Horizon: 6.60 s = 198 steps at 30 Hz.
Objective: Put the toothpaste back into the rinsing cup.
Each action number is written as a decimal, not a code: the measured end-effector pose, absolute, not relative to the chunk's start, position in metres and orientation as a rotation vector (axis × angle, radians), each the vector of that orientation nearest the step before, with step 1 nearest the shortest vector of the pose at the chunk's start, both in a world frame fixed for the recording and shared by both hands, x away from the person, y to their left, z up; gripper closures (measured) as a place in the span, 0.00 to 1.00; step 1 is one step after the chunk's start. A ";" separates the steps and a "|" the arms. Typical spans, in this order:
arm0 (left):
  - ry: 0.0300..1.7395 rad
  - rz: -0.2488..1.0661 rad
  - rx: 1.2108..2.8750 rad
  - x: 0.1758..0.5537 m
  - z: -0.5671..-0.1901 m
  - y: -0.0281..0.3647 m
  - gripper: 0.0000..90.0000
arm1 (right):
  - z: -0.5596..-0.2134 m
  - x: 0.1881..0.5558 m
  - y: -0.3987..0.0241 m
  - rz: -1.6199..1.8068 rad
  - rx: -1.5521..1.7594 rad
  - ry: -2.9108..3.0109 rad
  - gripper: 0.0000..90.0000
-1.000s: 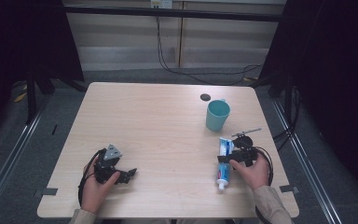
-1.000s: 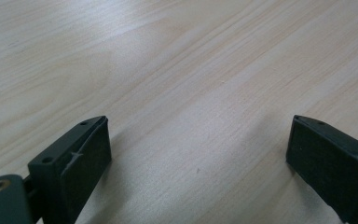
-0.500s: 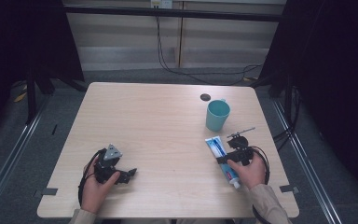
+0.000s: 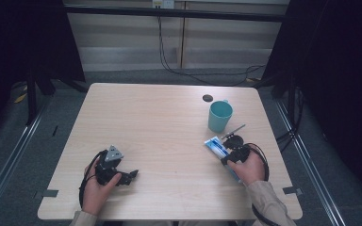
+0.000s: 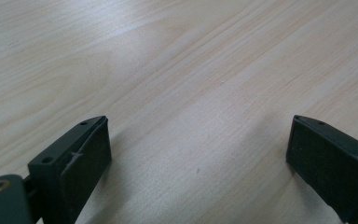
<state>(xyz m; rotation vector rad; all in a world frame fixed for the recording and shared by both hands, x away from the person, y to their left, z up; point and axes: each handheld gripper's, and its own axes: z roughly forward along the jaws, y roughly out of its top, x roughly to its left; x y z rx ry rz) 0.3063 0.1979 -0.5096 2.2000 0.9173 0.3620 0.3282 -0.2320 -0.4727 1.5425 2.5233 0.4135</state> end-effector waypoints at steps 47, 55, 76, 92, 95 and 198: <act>0.918 0.362 2.199 0.306 -0.510 0.198 0.07 | -0.426 0.318 -0.259 1.033 1.450 2.299 0.83; 0.918 0.362 2.199 0.306 -0.510 0.198 0.07 | -0.417 0.318 -0.261 1.126 1.436 2.206 0.83; 0.918 0.362 2.199 0.306 -0.510 0.198 0.07 | -0.396 0.328 -0.261 1.268 1.400 2.077 0.83; 0.916 0.361 2.202 0.306 -0.509 0.198 0.07 | -0.384 0.341 -0.261 1.361 1.388 2.013 0.83; 0.917 0.361 2.202 0.306 -0.510 0.198 0.07 | -0.383 0.343 -0.261 1.373 1.379 2.008 0.83; 0.926 0.362 2.187 0.306 -0.510 0.197 0.07 | -0.357 0.427 -0.256 1.522 1.338 1.806 0.82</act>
